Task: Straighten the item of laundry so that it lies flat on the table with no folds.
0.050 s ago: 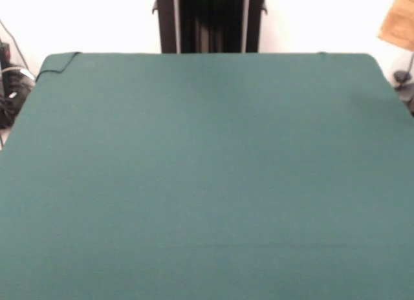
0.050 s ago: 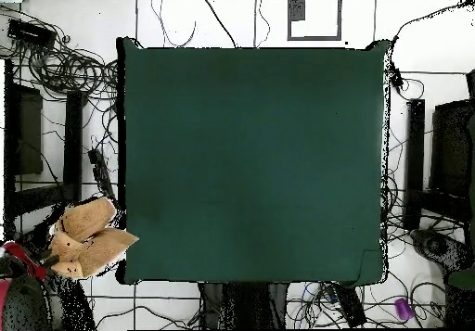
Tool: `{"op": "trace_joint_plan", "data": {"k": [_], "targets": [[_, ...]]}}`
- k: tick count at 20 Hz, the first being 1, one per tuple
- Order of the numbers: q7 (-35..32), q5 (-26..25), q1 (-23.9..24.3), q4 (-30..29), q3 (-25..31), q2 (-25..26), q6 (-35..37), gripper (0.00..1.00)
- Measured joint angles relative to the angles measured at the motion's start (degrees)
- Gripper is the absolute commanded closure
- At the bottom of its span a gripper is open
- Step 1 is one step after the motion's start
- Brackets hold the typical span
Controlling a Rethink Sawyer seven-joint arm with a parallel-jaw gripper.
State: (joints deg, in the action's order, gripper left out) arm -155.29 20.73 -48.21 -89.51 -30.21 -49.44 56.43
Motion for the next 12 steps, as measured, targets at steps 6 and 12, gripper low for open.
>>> {"op": "trace_joint_plan", "data": {"k": [6,12], "targets": [[-0.21,0.08,2.81,-1.38,0.29,-1.37,-1.14,1.0],[-0.21,-0.09,9.49,-5.24,1.76,-3.46,-6.99,1.0]]}}
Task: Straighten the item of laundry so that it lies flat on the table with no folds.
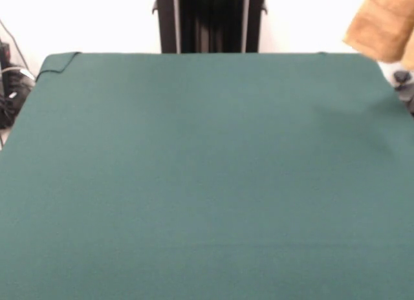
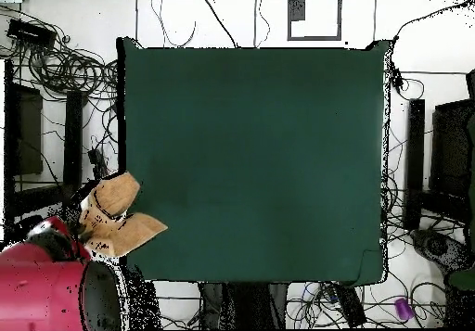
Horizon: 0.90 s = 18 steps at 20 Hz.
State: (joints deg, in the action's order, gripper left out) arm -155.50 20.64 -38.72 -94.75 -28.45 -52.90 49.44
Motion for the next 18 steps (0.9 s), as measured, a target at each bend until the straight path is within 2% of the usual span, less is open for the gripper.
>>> {"op": "trace_joint_plan", "data": {"k": [2,7,8,18], "targets": [[0.01,-0.63,5.04,-2.77,1.3,-1.06,-4.95,1.0],[0.17,-3.08,11.8,-6.14,3.23,-2.23,-11.03,1.0],[0.59,-4.45,14.35,-7.14,4.33,-2.59,-12.78,1.0],[2.21,-12.91,24.57,-10.85,11.55,-3.98,-17.17,1.0]]}}
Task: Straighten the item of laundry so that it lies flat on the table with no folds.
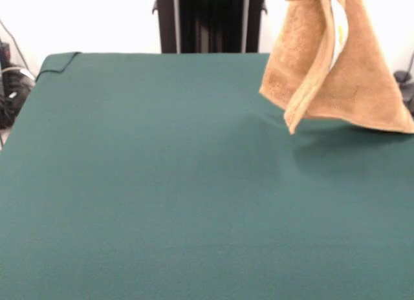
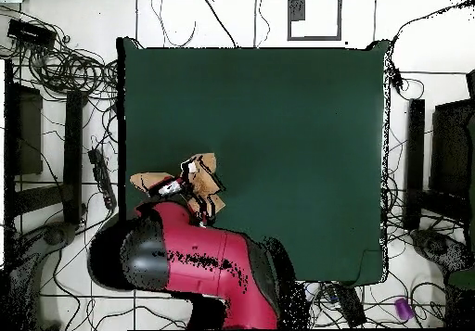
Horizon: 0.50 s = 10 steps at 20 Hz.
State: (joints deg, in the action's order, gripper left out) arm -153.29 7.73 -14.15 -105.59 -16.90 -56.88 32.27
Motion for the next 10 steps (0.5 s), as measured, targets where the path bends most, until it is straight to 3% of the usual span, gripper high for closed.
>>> {"op": "trace_joint_plan", "data": {"k": [10], "targets": [[0.0,-11.57,8.02,-2.03,9.13,-0.13,-8.98,1.0]]}}
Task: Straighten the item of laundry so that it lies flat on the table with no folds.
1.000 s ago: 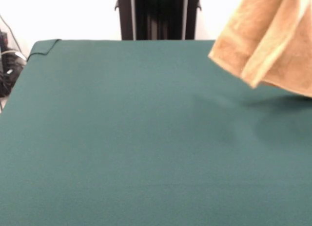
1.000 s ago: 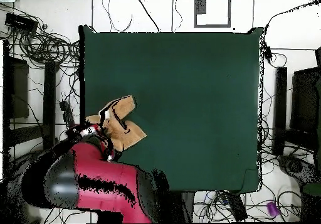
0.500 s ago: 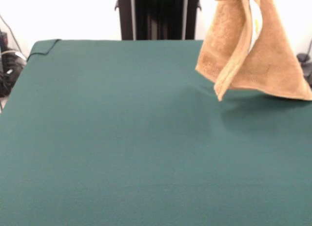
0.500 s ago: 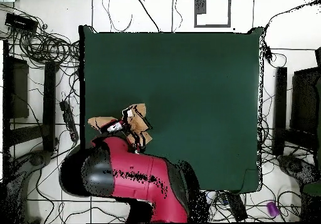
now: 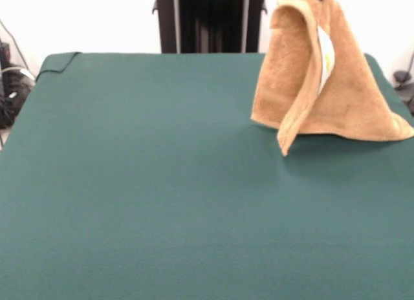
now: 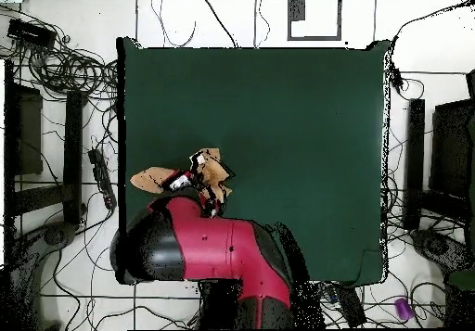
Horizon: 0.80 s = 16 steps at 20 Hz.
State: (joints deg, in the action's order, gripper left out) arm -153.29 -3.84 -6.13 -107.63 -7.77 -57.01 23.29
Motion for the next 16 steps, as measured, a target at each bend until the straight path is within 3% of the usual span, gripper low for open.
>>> {"op": "trace_joint_plan", "data": {"k": [5,16], "targets": [[0.0,-5.97,4.52,0.01,4.14,0.02,-3.03,1.0],[0.0,-13.52,14.04,0.02,13.51,-0.16,-3.16,1.0]]}}
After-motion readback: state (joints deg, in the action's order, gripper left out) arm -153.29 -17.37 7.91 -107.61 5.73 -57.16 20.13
